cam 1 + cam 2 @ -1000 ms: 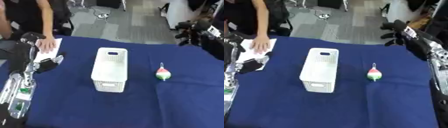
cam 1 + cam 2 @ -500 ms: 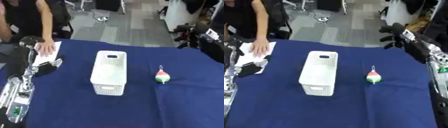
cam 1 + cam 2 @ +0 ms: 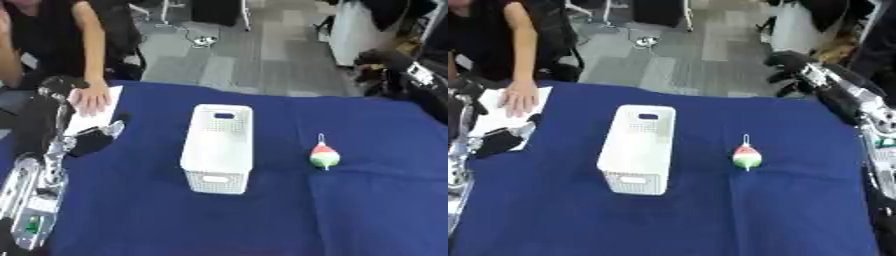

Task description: Pick up objects on the table and place them in the box.

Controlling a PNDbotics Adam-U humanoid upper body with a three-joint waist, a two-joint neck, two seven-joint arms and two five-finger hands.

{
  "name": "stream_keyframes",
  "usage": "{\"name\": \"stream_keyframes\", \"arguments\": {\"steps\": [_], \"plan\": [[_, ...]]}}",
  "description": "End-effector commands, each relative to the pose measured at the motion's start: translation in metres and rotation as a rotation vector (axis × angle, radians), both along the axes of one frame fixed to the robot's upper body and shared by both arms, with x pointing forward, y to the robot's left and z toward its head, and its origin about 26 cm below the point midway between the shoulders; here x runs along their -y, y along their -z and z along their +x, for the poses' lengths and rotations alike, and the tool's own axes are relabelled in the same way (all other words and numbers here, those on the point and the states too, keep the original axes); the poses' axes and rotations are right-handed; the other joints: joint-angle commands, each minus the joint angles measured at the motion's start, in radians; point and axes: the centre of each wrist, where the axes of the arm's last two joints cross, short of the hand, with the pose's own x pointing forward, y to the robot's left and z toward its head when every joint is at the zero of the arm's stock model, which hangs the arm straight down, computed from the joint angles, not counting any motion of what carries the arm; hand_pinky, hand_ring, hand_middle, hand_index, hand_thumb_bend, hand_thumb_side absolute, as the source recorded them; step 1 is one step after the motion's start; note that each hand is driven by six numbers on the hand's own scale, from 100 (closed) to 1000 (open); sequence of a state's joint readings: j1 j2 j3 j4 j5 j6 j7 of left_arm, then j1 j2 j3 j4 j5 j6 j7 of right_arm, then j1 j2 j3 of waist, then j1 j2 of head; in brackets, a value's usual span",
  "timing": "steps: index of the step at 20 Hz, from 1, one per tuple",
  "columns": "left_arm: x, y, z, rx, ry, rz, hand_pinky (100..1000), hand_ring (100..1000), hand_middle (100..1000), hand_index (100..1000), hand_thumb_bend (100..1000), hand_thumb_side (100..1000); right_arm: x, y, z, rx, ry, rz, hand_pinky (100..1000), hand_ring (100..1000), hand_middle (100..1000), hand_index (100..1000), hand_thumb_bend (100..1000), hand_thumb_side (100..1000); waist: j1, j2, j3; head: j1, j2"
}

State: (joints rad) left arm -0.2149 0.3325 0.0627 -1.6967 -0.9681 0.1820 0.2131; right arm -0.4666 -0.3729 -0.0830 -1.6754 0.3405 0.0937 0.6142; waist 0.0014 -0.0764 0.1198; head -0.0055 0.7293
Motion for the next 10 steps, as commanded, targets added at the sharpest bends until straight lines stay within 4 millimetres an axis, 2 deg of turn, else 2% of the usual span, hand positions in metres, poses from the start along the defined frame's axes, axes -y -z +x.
{"name": "stream_keyframes", "arguments": {"steps": [1, 8, 10], "plan": [[-0.0014, -0.0101, 0.0007, 0.028, -0.001, 0.015, 100, 454, 684, 728, 511, 446, 0.0032, -0.0081, 0.0014, 0.058, 0.024, -0.044, 707, 825, 909, 943, 683, 1000, 0.001, -0.009, 0.001, -0.008, -0.017], [-0.0010, -0.0101, 0.0007, 0.028, 0.000, 0.016, 100, 453, 683, 728, 514, 448, 0.0026, -0.0054, 0.0023, 0.056, 0.024, -0.052, 710, 827, 912, 945, 684, 1000, 0.001, -0.008, 0.001, -0.008, -0.010], [-0.0008, -0.0101, 0.0008, 0.028, 0.001, 0.016, 100, 453, 683, 728, 515, 449, 0.0008, -0.0044, 0.0032, 0.047, 0.008, -0.056, 713, 828, 915, 957, 685, 1000, 0.001, -0.009, 0.001, -0.010, 0.007]]}}
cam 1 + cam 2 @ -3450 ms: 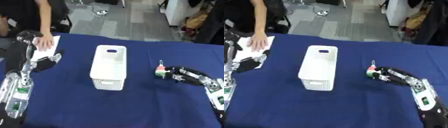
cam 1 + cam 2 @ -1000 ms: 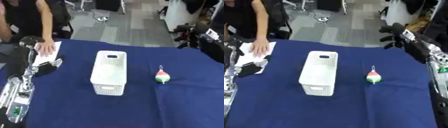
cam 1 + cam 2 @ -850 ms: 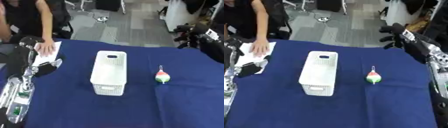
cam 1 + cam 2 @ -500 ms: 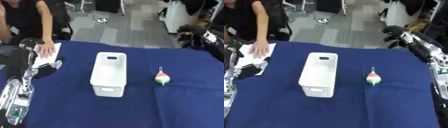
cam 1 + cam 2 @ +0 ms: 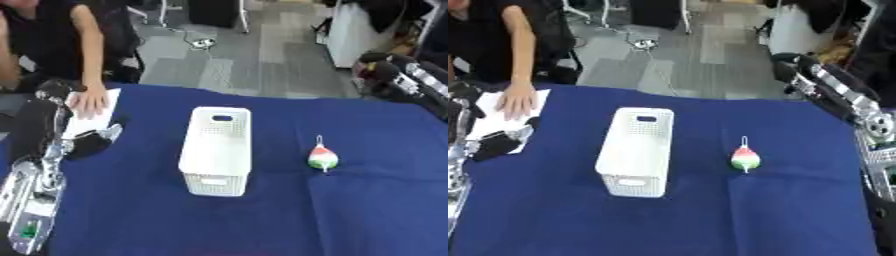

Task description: Pick up objects on the table and place them in the box.

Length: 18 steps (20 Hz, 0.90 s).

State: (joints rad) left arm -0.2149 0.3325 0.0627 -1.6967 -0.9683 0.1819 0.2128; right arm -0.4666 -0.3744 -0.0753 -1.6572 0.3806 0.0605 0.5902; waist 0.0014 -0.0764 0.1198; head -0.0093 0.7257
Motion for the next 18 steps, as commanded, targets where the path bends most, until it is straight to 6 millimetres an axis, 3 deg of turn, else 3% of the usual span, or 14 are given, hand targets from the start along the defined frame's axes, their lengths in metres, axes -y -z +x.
{"name": "stream_keyframes", "arguments": {"steps": [1, 4, 5, 6, 7, 9, 10, 11, 12, 13, 14, 18], "plan": [[-0.001, -0.010, 0.001, 0.028, 0.002, 0.016, 100, 453, 683, 728, 515, 449, 0.000, -0.009, 0.002, 0.015, -0.020, -0.023, 714, 828, 915, 958, 685, 1000, 0.001, -0.009, 0.001, -0.007, 0.019], [-0.001, -0.010, 0.001, 0.028, 0.002, 0.016, 100, 453, 683, 728, 515, 449, 0.000, -0.008, 0.004, 0.003, -0.040, -0.025, 716, 829, 916, 960, 686, 1000, 0.001, -0.009, 0.001, -0.007, 0.026], [-0.001, -0.010, 0.001, 0.028, 0.003, 0.016, 100, 453, 682, 728, 516, 449, -0.001, -0.007, 0.005, -0.005, -0.052, -0.027, 750, 854, 951, 1000, 700, 1000, 0.001, -0.009, 0.002, -0.009, 0.031], [0.000, -0.010, 0.001, 0.027, 0.004, 0.016, 100, 453, 682, 728, 516, 449, -0.002, -0.006, 0.007, -0.019, -0.072, -0.026, 723, 831, 921, 977, 690, 1000, 0.001, -0.009, 0.002, -0.009, 0.035], [0.000, -0.010, 0.001, 0.028, 0.006, 0.016, 100, 452, 682, 728, 516, 449, -0.004, -0.004, 0.009, -0.048, -0.108, -0.026, 781, 880, 980, 1000, 709, 1000, 0.000, -0.008, 0.004, -0.013, 0.039], [0.001, -0.010, 0.001, 0.029, 0.009, 0.015, 100, 453, 682, 728, 517, 450, -0.005, 0.000, 0.017, -0.116, -0.178, -0.018, 808, 900, 1000, 1000, 717, 1000, -0.001, -0.007, 0.006, -0.016, 0.043], [0.000, -0.010, 0.001, 0.029, 0.009, 0.015, 100, 452, 682, 728, 516, 449, -0.003, 0.001, 0.020, -0.145, -0.206, -0.009, 773, 874, 973, 1000, 706, 1000, 0.000, -0.007, 0.005, -0.015, 0.044], [0.001, -0.011, 0.001, 0.030, 0.011, 0.015, 100, 452, 681, 728, 516, 449, -0.004, 0.003, 0.024, -0.185, -0.243, -0.004, 815, 905, 1000, 1000, 719, 1000, -0.001, -0.005, 0.007, -0.016, 0.044], [0.001, -0.011, 0.001, 0.030, 0.010, 0.014, 100, 452, 681, 728, 517, 450, -0.001, 0.003, 0.025, -0.199, -0.256, 0.002, 796, 892, 994, 1000, 713, 1000, -0.001, -0.006, 0.006, -0.016, 0.044], [0.001, -0.011, 0.001, 0.030, 0.011, 0.014, 100, 452, 681, 728, 517, 450, 0.000, 0.003, 0.026, -0.209, -0.266, 0.004, 818, 907, 993, 1000, 532, 1000, -0.001, -0.005, 0.006, -0.016, 0.044], [0.001, -0.011, 0.002, 0.032, 0.012, 0.014, 100, 452, 681, 728, 516, 449, -0.002, 0.005, 0.029, -0.235, -0.292, 0.002, 816, 905, 1000, 1000, 719, 1000, -0.001, -0.003, 0.008, -0.012, 0.044], [0.003, -0.012, 0.002, 0.037, 0.020, 0.011, 100, 452, 681, 728, 516, 448, -0.008, 0.010, 0.039, -0.284, -0.345, -0.012, 816, 906, 1000, 1000, 728, 1000, -0.002, 0.003, 0.012, -0.004, 0.044]]}}
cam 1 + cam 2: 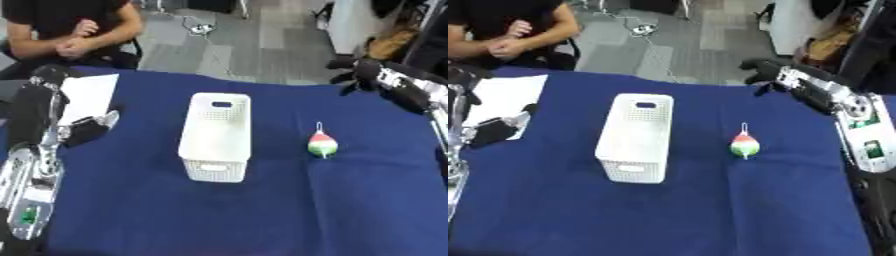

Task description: Pick up objects on the table and place them in the box.

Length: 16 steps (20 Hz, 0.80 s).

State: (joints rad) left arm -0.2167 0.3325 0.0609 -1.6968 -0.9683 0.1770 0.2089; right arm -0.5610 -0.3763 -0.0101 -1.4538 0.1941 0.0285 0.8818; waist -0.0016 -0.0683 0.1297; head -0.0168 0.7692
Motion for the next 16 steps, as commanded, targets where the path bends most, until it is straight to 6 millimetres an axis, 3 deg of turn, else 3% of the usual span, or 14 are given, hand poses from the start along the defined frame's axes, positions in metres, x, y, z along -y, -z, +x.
{"name": "stream_keyframes", "arguments": {"steps": [1, 12, 14, 16], "plan": [[0.003, -0.012, 0.002, 0.039, 0.016, 0.009, 100, 452, 681, 728, 516, 448, -0.001, -0.009, 0.007, 0.008, -0.034, -0.029, 816, 906, 1000, 1000, 728, 1000, 0.001, -0.003, 0.003, -0.001, 0.001], [0.005, -0.015, 0.004, 0.045, 0.031, 0.007, 100, 452, 681, 728, 518, 450, -0.010, 0.001, 0.019, 0.028, -0.077, -0.085, 803, 894, 999, 1000, 719, 1000, 0.003, 0.005, 0.010, -0.018, 0.001], [0.006, -0.016, 0.004, 0.046, 0.033, 0.005, 100, 452, 681, 728, 518, 450, -0.012, 0.005, 0.021, 0.017, -0.081, -0.091, 826, 910, 1000, 1000, 690, 1000, 0.004, 0.007, 0.012, -0.023, 0.001], [0.007, -0.016, 0.004, 0.048, 0.036, 0.003, 100, 452, 681, 728, 517, 450, -0.013, 0.014, 0.024, -0.018, -0.083, -0.083, 853, 910, 1000, 1000, 716, 1000, 0.005, 0.010, 0.014, -0.026, 0.001]]}}
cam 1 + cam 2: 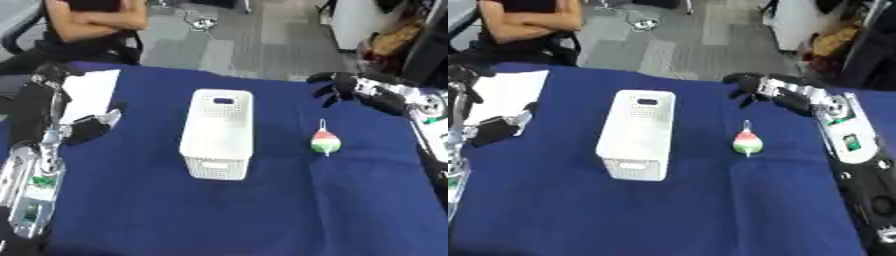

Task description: Pick up objects on the table and place them in the box.

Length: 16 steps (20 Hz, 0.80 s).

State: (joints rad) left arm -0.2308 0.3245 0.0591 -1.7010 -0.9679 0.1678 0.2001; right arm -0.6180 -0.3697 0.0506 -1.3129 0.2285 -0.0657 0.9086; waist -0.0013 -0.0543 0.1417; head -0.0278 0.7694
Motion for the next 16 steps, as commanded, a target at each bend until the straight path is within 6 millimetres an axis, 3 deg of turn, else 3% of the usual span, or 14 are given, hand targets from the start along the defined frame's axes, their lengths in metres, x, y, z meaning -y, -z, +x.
{"name": "stream_keyframes", "arguments": {"steps": [1, 5, 8, 12, 16], "plan": [[0.003, -0.012, 0.002, 0.039, 0.017, 0.006, 100, 453, 681, 728, 517, 450, -0.003, 0.001, 0.005, -0.019, -0.005, 0.005, 863, 910, 1000, 1000, 716, 1000, 0.005, -0.003, 0.003, -0.018, 0.001], [0.004, -0.013, 0.002, 0.043, 0.022, 0.004, 100, 453, 681, 728, 517, 451, -0.010, 0.027, 0.006, -0.187, 0.006, 0.079, 871, 905, 981, 1000, 711, 1000, 0.005, 0.001, 0.006, -0.022, 0.001], [0.004, -0.014, 0.003, 0.045, 0.023, 0.003, 100, 453, 681, 728, 517, 451, -0.015, 0.035, 0.004, -0.300, 0.014, 0.132, 872, 905, 977, 1000, 711, 1000, 0.005, 0.003, 0.007, -0.023, 0.001], [0.004, -0.013, 0.003, 0.044, 0.022, 0.003, 100, 453, 681, 728, 517, 450, -0.014, 0.025, 0.002, -0.307, 0.020, 0.137, 859, 896, 964, 1000, 698, 1000, 0.006, 0.003, 0.006, -0.023, 0.001], [0.003, -0.013, 0.002, 0.042, 0.018, 0.003, 100, 453, 681, 728, 515, 449, -0.001, -0.004, -0.001, -0.042, 0.006, -0.016, 763, 834, 896, 1000, 684, 1000, 0.006, 0.002, 0.003, -0.021, 0.001]]}}
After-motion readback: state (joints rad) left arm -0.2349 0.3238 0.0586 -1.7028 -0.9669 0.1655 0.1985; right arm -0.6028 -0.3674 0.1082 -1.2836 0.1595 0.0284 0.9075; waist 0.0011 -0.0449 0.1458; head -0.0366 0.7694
